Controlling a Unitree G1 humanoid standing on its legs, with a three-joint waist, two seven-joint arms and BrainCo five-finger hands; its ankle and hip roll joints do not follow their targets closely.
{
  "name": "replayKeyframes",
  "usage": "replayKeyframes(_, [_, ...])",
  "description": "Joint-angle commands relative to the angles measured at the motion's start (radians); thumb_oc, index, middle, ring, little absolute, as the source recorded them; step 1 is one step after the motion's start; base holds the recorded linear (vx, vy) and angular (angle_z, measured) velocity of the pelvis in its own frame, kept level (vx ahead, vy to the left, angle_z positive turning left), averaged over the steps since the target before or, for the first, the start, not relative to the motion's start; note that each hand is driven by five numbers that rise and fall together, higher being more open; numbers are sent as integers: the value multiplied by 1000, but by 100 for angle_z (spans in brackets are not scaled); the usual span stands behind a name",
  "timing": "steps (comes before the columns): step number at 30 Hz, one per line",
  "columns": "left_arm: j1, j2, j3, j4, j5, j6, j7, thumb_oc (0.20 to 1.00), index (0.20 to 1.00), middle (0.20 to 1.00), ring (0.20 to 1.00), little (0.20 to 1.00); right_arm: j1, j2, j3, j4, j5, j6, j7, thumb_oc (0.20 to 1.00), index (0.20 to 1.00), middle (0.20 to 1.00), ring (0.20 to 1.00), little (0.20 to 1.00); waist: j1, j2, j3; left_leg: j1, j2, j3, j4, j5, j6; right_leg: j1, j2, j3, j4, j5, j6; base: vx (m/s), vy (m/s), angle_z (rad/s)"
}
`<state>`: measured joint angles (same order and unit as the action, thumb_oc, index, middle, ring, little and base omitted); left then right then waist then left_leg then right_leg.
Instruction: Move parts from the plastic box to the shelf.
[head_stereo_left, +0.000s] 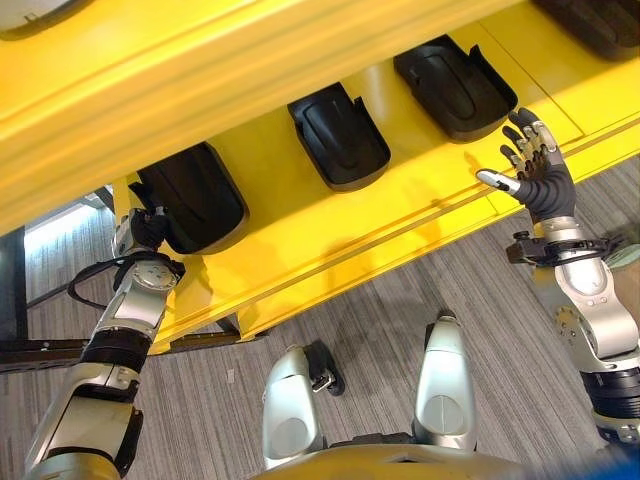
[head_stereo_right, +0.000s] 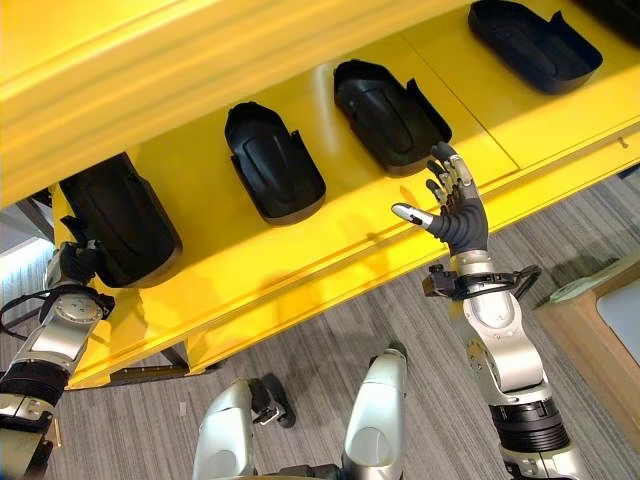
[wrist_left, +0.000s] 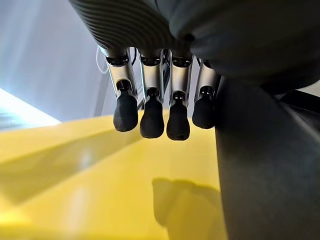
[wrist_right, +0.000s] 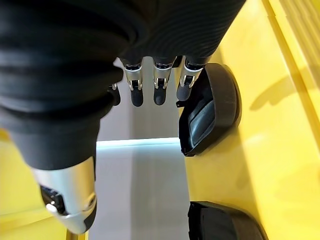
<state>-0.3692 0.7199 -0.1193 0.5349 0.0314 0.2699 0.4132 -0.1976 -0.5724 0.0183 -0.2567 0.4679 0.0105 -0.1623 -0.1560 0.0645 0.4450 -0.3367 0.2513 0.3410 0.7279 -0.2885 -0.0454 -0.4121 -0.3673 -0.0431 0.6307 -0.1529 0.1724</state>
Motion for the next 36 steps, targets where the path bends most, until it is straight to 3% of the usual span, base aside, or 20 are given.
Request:
replayKeyframes(1, [-18,72,50,-7,24,-55,14,200,200,200,200,200,-26,-17,-9,-31,18,-57,-6,1000,1000,1000,1000,1000,2,-8,-30,57,-11,-31,-109,73,-8,47,6,-50,40,-12,-12,0,0,0])
replayKeyframes(16, [-25,37,-26,106,62,-50,-50,200,200,200,200,200,-34,-21,0,-16,28,-77,-8,1000,1000,1000,1000,1000,-9,-17,-21,61,-5,-29,-104,55,-15,49,12,-44,39,-21,-1,0,0,0])
replayKeyframes(36, [-86,5,-41,219,49,-53,-28,200,200,200,200,200,-57,-22,19,-4,29,-64,-19,1000,1000,1000,1000,1000,-21,-31,-17,49,8,-28,-72,41,-12,40,15,-36,62,-28,-5,0,0,0])
